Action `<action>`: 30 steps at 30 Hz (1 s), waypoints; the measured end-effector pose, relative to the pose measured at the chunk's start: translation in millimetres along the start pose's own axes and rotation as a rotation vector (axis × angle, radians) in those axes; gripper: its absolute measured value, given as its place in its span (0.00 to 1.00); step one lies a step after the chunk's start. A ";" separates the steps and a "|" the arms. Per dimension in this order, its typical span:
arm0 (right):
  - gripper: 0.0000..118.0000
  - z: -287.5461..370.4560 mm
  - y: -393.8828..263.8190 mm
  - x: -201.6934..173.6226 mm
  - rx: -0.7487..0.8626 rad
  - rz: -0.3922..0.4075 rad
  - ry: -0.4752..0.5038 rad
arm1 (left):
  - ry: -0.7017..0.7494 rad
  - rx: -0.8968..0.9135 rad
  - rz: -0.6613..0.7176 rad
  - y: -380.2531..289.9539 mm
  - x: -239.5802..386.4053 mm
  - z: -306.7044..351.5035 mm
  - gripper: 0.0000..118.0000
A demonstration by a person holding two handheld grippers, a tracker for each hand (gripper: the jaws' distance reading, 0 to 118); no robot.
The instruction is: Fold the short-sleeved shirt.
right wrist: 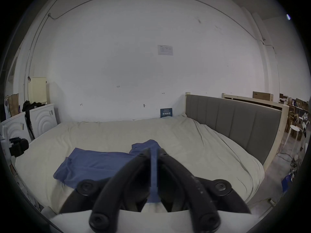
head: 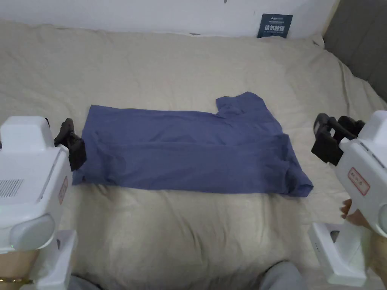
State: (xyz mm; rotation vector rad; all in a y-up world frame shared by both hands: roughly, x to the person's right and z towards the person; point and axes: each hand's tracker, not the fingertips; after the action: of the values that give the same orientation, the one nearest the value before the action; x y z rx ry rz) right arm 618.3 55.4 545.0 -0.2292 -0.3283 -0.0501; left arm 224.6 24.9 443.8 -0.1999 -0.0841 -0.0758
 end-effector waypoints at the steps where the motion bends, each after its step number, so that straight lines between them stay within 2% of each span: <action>1: 0.02 3.6 -3.0 -0.6 0.003 -0.008 -0.010 | -0.005 -0.001 0.004 -1.7 -0.6 2.9 0.00; 11: 0.01 14.4 -12.0 0.8 -0.033 -0.008 0.005 | -0.050 -0.079 0.013 -1.7 -4.9 -5.6 0.02; 12: 0.01 13.6 -11.4 0.4 -0.034 -0.003 0.006 | -0.065 -0.137 0.015 1.5 -7.7 -14.0 0.08; 14: 0.01 9.8 -9.6 -0.3 -0.035 0.008 0.008 | -0.088 -0.208 0.060 4.1 -15.2 -39.1 0.38; 16: 0.01 7.0 -8.5 -2.5 -0.037 0.011 0.014 | -0.107 -0.363 0.089 5.7 -22.8 -71.8 0.74; 17: 0.01 4.0 -8.0 -3.2 -0.040 0.014 0.017 | -0.116 -0.426 0.107 5.0 -26.6 -87.2 0.88; 18: 0.01 1.3 -8.1 -4.1 -0.042 0.020 0.020 | -0.120 -0.479 0.111 1.6 -30.0 -103.5 0.97; 19: 0.01 -0.5 -8.7 -5.5 -0.047 0.026 0.020 | -0.115 -0.511 0.106 -2.7 -32.4 -116.9 1.00; 25: 0.01 -21.9 -17.2 -10.0 -0.104 0.058 0.016 | -0.052 -0.734 0.078 -38.9 -41.1 -184.9 0.99; 26: 0.01 -26.6 -19.5 -10.3 -0.119 0.063 0.012 | -0.035 -0.772 0.082 -47.7 -42.4 -195.2 0.95; 28: 0.01 -34.3 -24.5 -10.0 -0.145 0.067 0.007 | -0.015 -0.831 0.083 -61.8 -42.8 -208.4 0.77; 30: 0.01 -42.9 -28.5 -10.2 -0.169 0.072 0.000 | -0.025 -0.863 0.081 -74.0 -41.9 -215.9 0.63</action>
State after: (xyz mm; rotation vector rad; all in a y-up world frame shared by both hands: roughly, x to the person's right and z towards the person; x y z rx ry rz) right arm 619.7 17.9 508.2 -0.4086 -0.3157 -0.0072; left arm 193.2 -88.2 243.6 -1.0655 -0.0636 -0.0245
